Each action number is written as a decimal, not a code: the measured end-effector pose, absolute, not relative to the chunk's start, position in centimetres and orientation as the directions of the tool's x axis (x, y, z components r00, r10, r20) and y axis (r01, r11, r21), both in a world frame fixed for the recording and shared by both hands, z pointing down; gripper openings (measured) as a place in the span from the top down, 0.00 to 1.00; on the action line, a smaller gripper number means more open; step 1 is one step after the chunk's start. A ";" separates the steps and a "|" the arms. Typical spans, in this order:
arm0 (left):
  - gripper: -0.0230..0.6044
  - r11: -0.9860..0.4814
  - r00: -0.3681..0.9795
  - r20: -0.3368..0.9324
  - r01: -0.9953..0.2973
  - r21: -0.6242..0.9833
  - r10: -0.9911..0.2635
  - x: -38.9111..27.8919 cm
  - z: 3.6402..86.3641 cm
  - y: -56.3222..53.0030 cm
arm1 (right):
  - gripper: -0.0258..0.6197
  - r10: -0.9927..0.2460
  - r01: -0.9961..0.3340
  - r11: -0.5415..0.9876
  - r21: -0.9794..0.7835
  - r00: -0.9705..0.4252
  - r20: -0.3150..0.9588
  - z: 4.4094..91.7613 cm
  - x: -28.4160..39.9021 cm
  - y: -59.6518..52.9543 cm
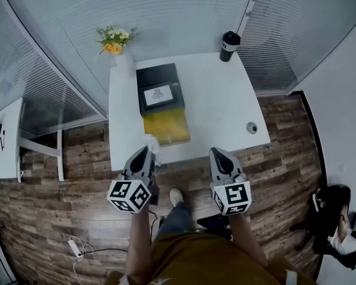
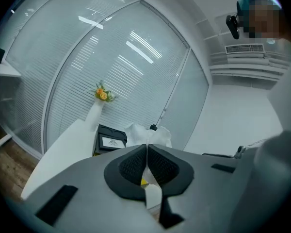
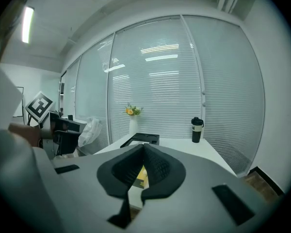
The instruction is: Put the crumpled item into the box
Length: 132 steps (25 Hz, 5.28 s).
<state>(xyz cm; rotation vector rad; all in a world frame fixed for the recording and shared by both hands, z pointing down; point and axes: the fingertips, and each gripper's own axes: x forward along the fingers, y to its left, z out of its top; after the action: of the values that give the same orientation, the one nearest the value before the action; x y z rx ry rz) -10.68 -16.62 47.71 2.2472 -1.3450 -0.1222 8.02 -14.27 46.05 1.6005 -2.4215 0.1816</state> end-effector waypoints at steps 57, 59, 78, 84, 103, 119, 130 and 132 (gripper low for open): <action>0.91 -0.400 0.566 0.382 -0.808 0.434 -0.730 -9.6 57.7 -27.7 | 0.94 -0.797 -0.871 0.490 -0.034 -0.464 0.387 54.4 5.0 -26.4; 0.91 -0.404 0.567 0.409 -0.813 0.420 -0.715 -9.4 58.6 -28.0 | 0.94 -0.790 -0.872 0.489 -0.039 -0.461 0.404 55.2 5.0 -26.8; 0.91 -0.616 0.423 0.799 -0.783 0.085 -0.427 -5.7 67.8 -30.1 | 0.94 -0.734 -0.860 0.505 -0.077 -0.474 0.487 59.2 5.0 -30.3; 0.91 -0.638 0.384 0.835 -0.769 0.052 -0.394 -5.6 69.0 -30.2 | 0.94 -0.734 -0.867 0.491 -0.086 -0.465 0.496 59.9 5.4 -31.3; 0.79 -0.603 0.458 0.790 -0.785 0.143 -0.408 -5.2 68.0 -30.0 | 0.94 -0.758 -0.868 0.490 -0.076 -0.467 0.455 57.3 5.3 -31.5; 0.87 -0.483 0.504 0.464 -0.858 0.174 -0.728 -7.0 55.7 -30.3 | 0.94 -0.828 -0.892 0.453 -0.003 -0.422 0.370 52.5 5.6 -29.5; 0.93 -0.423 0.481 0.267 -0.871 0.249 -0.835 -9.1 48.1 -27.2 | 0.94 -0.879 -0.901 0.431 0.056 -0.405 0.252 46.8 5.5 -25.8; 0.92 -0.417 0.471 0.239 -0.876 0.243 -0.849 -9.8 46.8 -26.4 | 0.94 -0.886 -0.902 0.427 0.061 -0.404 0.227 45.9 5.4 -25.1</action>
<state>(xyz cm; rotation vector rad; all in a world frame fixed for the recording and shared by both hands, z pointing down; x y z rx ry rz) -9.80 -26.38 46.81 2.3907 -1.4587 0.1121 5.42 -25.08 45.86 1.5667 -2.4566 0.1048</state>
